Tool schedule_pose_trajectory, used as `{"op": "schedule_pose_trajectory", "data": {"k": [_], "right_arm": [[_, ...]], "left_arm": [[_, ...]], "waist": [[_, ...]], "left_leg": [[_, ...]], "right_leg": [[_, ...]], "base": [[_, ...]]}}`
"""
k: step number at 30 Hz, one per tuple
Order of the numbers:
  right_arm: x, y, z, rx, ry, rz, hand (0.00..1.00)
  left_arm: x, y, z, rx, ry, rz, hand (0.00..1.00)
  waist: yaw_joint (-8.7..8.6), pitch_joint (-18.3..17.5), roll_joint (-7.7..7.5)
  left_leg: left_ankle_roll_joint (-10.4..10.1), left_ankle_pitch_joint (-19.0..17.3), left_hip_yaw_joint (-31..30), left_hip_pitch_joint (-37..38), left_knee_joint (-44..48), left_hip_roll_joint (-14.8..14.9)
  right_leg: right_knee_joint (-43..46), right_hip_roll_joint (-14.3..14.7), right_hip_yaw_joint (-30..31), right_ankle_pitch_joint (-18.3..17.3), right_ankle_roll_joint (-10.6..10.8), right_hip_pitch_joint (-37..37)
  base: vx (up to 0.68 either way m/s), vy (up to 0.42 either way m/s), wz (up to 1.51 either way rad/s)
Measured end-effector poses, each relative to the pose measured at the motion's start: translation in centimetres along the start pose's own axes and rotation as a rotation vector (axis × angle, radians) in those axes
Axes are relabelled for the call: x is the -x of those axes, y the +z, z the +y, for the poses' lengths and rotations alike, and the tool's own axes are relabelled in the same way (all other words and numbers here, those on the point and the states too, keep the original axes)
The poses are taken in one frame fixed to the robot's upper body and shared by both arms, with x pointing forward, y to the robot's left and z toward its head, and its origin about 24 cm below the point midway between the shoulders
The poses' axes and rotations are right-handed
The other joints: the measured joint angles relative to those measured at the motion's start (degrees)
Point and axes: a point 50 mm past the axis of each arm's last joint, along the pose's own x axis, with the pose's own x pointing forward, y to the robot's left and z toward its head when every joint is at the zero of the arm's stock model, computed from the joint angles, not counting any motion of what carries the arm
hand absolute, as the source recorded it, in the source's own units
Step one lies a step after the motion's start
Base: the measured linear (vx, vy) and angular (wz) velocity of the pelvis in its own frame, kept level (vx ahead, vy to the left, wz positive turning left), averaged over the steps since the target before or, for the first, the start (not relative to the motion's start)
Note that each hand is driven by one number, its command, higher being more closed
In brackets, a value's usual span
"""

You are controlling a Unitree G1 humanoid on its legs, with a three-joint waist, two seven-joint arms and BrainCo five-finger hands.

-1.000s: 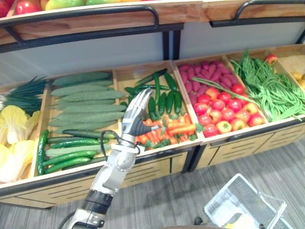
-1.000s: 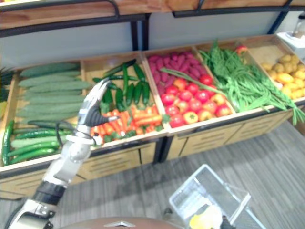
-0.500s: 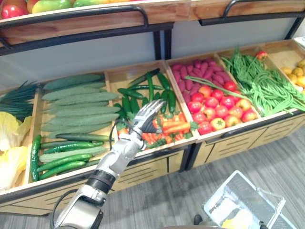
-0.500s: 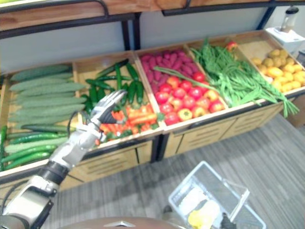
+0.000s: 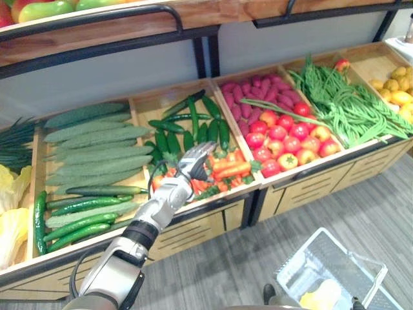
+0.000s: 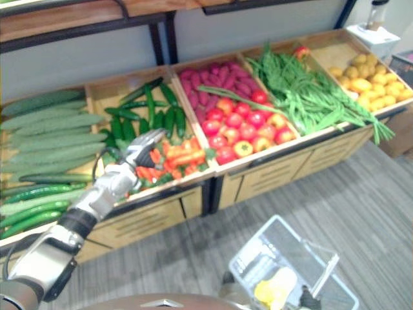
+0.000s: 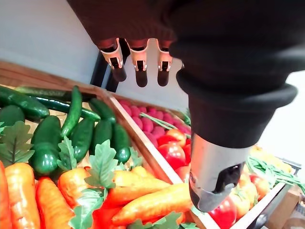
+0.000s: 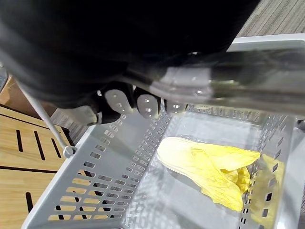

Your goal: Pick vegetable in the basket

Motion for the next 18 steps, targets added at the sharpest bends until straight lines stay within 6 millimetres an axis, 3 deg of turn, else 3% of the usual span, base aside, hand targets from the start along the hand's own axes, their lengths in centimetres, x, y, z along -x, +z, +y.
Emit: {"op": "schedule_pose_trajectory", "data": {"k": [6, 10, 18], "right_arm": [[-0.1, 0.8, 0.2, 0.003, 0.002, -0.030, 1.00], [-0.2, 1.7, 1.0, 0.006, 0.011, -0.056, 1.00], [-0.3, 2.4, 1.2, -0.001, 0.014, -0.080, 1.00]], "left_arm": [[-0.8, 0.1, -0.3, 0.018, -0.008, 0.031, 0.00], [-0.8, -0.3, -0.3, 0.041, -0.002, 0.060, 0.00], [-1.4, -0.1, -0.3, 0.084, 0.014, 0.092, 0.00]], "waist": [[-0.20, 0.9, 0.56], [-1.47, 2.4, 0.73], [-1.54, 4.1, 1.11]], "left_leg": [[0.0, 0.0, 1.5, -0.3, 0.3, 0.0], [-0.1, -0.1, 2.1, -0.6, 0.3, 0.0], [-0.2, -0.1, 3.1, -1.5, 0.3, 0.0]], "right_leg": [[0.1, 0.2, 1.1, 0.1, 0.0, -1.3], [0.3, 0.4, 1.8, 0.1, 0.1, -2.1], [0.9, 0.6, 2.6, 0.2, 0.1, -3.9]], "base": [[0.00, -0.025, -0.11], [-0.02, -0.035, -0.08], [-0.02, -0.023, -0.07]]}}
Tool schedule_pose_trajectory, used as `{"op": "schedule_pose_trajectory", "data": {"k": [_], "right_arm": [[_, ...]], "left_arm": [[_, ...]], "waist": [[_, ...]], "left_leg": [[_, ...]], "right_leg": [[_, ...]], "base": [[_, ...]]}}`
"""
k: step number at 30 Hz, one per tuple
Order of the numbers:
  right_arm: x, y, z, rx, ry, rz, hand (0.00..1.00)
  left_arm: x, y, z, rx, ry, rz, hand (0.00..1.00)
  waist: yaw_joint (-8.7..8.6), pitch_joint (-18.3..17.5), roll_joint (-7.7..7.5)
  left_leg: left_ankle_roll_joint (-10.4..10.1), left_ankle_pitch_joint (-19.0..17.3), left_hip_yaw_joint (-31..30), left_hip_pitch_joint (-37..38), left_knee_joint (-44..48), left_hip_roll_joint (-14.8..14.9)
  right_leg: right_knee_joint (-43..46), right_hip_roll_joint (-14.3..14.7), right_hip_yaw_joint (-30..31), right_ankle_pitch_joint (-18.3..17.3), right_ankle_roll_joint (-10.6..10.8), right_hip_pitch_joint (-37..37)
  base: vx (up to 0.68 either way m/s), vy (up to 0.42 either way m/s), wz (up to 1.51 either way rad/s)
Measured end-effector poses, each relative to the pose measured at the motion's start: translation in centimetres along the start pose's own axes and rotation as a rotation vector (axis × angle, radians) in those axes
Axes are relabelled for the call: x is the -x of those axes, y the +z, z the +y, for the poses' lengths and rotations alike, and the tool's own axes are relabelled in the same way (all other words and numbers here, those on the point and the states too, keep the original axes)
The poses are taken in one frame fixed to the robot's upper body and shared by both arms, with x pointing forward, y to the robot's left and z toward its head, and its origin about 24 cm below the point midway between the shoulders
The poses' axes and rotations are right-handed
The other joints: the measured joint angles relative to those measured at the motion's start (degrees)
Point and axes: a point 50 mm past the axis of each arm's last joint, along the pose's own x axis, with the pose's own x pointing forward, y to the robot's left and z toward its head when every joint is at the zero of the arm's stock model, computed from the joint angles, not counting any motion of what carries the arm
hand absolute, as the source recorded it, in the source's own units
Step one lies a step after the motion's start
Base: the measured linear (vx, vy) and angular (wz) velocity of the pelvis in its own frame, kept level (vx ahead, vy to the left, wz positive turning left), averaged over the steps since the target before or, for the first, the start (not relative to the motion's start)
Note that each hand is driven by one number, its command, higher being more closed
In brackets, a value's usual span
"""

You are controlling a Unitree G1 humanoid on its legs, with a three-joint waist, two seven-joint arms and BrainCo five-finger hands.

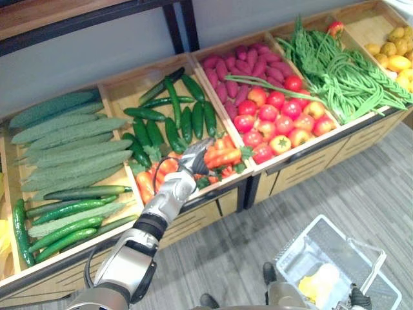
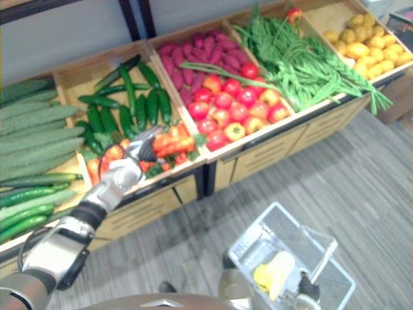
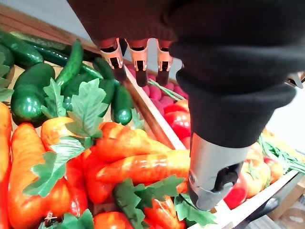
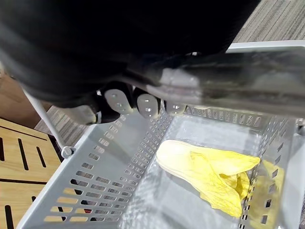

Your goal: Pick vegetable in the basket

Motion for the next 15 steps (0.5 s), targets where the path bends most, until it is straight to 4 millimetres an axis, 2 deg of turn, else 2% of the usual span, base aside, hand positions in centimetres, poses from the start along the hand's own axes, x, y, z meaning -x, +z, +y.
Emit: {"op": "schedule_pose_trajectory", "data": {"k": [6, 10, 15], "right_arm": [[0.0, 0.4, 0.0, -0.002, -0.002, -0.016, 1.00], [-0.1, 0.5, 0.1, -0.004, 0.000, -0.020, 1.00], [-0.1, 0.7, 0.2, -0.007, 0.003, -0.025, 1.00]], "left_arm": [[-0.4, 0.3, -0.2, 0.036, 0.004, 0.016, 0.00], [-0.3, -0.5, -0.3, 0.045, -0.001, 0.065, 0.00], [-0.4, -0.9, 0.0, 0.072, 0.022, 0.090, 0.00]], "waist": [[-0.11, 0.6, 0.42], [-0.10, 0.9, 0.60], [-0.91, 1.3, 0.77]], "left_leg": [[0.0, 0.0, 0.1, -0.1, 0.0, 0.0], [-0.1, 0.0, 1.2, -0.4, 0.0, 0.0], [-0.1, -0.1, 1.5, -0.9, 0.0, 0.0]], "right_leg": [[0.0, 0.0, 0.1, 0.0, 0.0, -0.2], [0.1, 0.2, 1.1, 0.3, 0.0, -1.1], [0.1, 0.3, 1.4, 0.3, 0.1, -1.9]], "base": [[0.00, -0.005, -0.01], [-0.03, -0.023, -0.12], [-0.02, -0.015, -0.03]]}}
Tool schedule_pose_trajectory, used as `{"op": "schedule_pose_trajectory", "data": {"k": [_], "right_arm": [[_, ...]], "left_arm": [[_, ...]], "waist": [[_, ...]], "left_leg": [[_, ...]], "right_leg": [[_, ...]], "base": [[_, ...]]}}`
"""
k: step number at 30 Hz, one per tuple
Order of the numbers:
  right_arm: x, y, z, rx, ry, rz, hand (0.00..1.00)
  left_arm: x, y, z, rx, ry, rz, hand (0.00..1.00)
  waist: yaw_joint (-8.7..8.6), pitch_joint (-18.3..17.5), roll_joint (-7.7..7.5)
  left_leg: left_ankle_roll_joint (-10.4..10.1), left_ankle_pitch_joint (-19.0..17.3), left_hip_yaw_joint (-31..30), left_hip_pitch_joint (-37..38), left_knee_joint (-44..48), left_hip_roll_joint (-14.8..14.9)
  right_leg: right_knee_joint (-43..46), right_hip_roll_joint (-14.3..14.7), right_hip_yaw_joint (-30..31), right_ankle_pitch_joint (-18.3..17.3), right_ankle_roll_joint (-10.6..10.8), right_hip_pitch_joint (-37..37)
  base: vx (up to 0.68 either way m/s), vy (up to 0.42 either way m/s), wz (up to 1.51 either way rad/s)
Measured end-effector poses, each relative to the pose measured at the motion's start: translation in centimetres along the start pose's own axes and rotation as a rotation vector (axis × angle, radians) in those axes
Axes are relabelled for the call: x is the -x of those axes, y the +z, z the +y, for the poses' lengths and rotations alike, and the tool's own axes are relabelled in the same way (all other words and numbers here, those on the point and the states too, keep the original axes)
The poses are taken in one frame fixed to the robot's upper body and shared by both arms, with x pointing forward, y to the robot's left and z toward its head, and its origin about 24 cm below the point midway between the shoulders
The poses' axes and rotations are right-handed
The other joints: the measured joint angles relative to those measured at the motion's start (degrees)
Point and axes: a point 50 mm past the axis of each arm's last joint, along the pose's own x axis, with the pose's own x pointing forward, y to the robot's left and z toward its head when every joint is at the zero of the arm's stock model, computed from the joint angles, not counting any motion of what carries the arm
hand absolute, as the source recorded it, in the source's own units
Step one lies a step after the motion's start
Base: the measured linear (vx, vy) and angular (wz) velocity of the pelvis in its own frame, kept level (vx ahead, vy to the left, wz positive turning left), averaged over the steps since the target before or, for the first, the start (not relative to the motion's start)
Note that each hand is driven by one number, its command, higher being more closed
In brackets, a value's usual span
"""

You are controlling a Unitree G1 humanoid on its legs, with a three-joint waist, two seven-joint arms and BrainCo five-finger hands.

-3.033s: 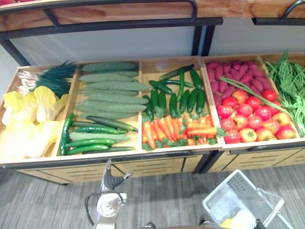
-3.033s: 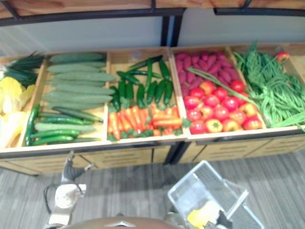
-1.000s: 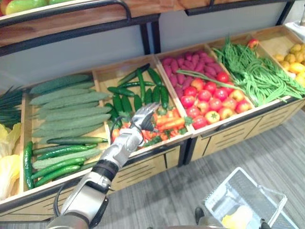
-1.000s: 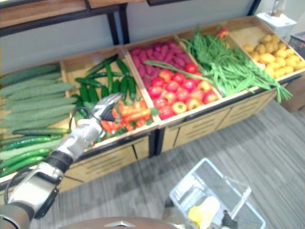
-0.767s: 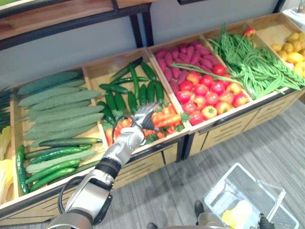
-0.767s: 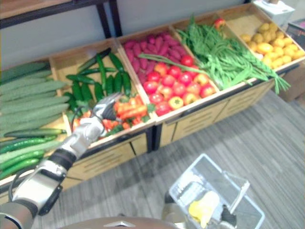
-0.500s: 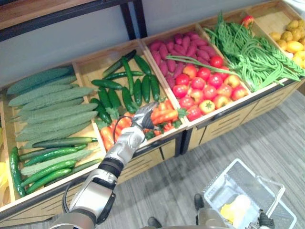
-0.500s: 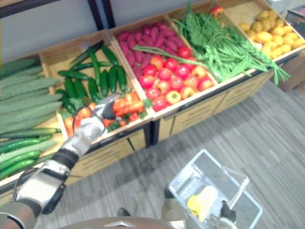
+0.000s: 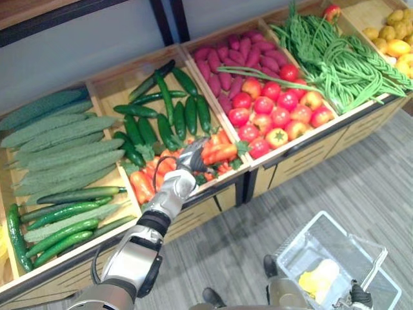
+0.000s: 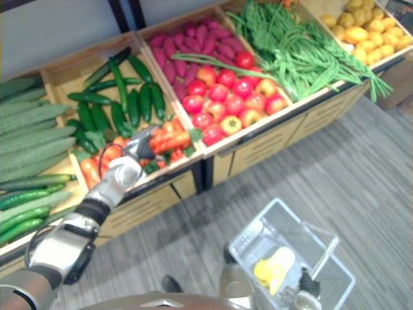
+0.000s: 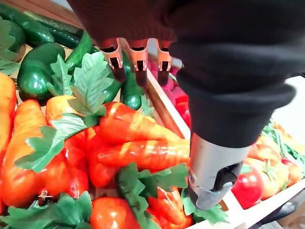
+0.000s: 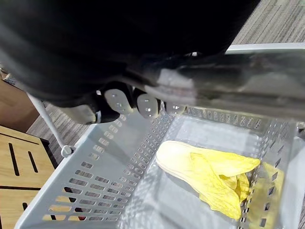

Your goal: Pick vegetable in the basket

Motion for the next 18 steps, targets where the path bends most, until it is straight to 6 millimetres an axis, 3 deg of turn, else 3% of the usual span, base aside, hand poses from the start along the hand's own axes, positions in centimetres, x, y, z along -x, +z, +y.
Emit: {"op": "schedule_pose_trajectory", "data": {"k": [7, 18], "right_arm": [[0.0, 0.2, 0.1, -0.002, 0.001, -0.005, 1.00], [-0.3, 1.2, 0.6, -0.011, 0.004, -0.032, 1.00]], "left_arm": [[-0.1, -0.4, 0.1, 0.044, 0.006, 0.031, 0.00], [-0.9, 0.6, 0.9, 0.059, 0.034, 0.022, 0.00]], "waist": [[-0.38, 0.6, 0.19], [-0.71, 2.0, 1.15]], "left_leg": [[0.0, 0.0, 0.6, -0.6, 0.0, 0.0], [-0.1, 0.0, 1.9, -2.0, 0.0, 0.0]], "right_leg": [[-0.1, 0.2, 0.6, 0.3, 0.0, -1.0], [-0.1, 0.6, 1.8, 0.9, 0.1, -3.1]], "base": [[0.00, -0.019, -0.05], [-0.02, -0.031, -0.06]]}}
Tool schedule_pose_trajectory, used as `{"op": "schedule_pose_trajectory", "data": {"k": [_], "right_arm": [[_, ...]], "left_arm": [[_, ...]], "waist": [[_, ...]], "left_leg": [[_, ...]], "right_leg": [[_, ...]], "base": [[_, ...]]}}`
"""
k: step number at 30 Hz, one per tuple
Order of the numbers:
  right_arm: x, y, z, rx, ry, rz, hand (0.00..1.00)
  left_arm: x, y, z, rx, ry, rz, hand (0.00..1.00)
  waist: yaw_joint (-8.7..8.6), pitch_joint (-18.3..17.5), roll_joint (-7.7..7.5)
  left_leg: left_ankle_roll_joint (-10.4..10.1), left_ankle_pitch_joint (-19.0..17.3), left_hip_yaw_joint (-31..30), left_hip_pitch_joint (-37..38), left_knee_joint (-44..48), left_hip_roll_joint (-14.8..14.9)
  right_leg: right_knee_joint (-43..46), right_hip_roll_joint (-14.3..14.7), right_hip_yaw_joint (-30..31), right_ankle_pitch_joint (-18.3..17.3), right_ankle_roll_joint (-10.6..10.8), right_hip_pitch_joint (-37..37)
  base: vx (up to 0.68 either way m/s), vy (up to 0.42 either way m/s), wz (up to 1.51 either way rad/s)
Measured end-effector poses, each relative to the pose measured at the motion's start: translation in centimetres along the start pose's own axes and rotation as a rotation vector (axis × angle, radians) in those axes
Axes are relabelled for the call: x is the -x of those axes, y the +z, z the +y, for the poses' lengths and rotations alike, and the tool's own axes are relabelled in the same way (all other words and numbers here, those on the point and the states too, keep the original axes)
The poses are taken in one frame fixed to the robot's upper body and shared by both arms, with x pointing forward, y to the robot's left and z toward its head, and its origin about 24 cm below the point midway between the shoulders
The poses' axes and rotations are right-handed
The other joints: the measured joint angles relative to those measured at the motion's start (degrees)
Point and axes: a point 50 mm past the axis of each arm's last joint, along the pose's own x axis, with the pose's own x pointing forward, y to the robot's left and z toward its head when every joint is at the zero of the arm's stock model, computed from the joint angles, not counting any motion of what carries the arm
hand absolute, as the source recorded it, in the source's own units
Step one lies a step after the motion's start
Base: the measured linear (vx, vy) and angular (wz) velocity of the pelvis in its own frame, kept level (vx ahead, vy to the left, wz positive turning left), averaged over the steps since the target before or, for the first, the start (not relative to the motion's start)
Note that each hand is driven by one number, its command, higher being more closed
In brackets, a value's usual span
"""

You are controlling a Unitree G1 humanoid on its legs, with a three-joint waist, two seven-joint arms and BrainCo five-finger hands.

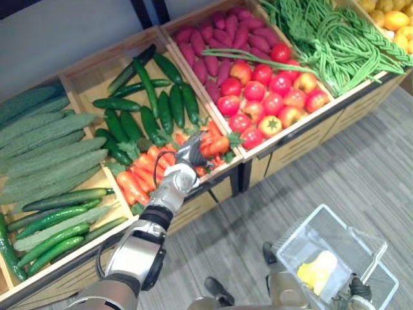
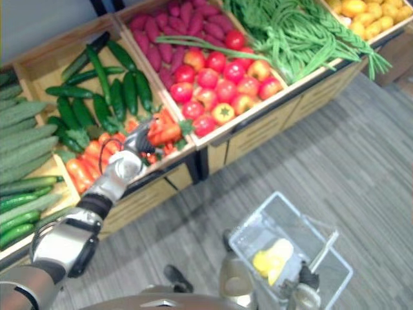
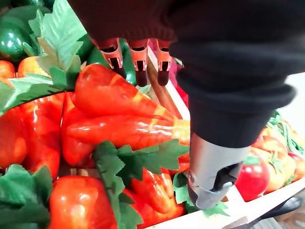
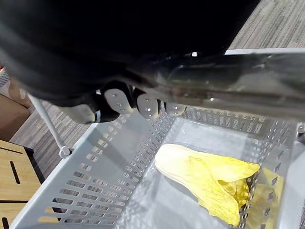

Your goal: Pick vegetable in the basket

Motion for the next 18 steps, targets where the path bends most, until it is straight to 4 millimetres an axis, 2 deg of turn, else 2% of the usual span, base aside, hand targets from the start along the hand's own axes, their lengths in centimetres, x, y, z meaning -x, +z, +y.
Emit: {"op": "schedule_pose_trajectory", "data": {"k": [10, 11, 18], "right_arm": [[-0.1, 0.6, 0.3, -0.007, 0.006, -0.021, 1.00], [-0.1, 0.6, 0.3, -0.008, 0.005, -0.020, 1.00], [-0.1, 0.8, 0.4, -0.012, 0.007, -0.023, 1.00]], "left_arm": [[-0.7, 0.3, 0.7, -0.008, 0.011, 0.004, 0.00], [-0.7, 0.4, 0.7, -0.009, 0.013, 0.003, 1.00], [-1.1, -0.2, 2.1, 0.009, 0.056, 0.038, 1.00]], "waist": [[0.04, 1.5, 0.05], [0.03, 1.5, 0.06], [0.00, 1.5, 0.04]], "left_leg": [[-0.1, 0.0, 1.3, -1.6, 0.0, 0.0], [-0.1, -0.1, 1.4, -1.6, 0.0, 0.0], [-0.2, -0.1, 1.6, -1.5, 0.0, 0.0]], "right_leg": [[0.0, 0.4, 1.3, 0.4, 0.0, -2.3], [0.0, 0.4, 1.3, 0.4, 0.0, -2.3], [0.0, 0.5, 1.7, 0.4, 0.0, -2.5]], "base": [[-0.01, -0.039, -0.07], [0.01, -0.038, -0.03], [-0.01, -0.040, -0.02]]}}
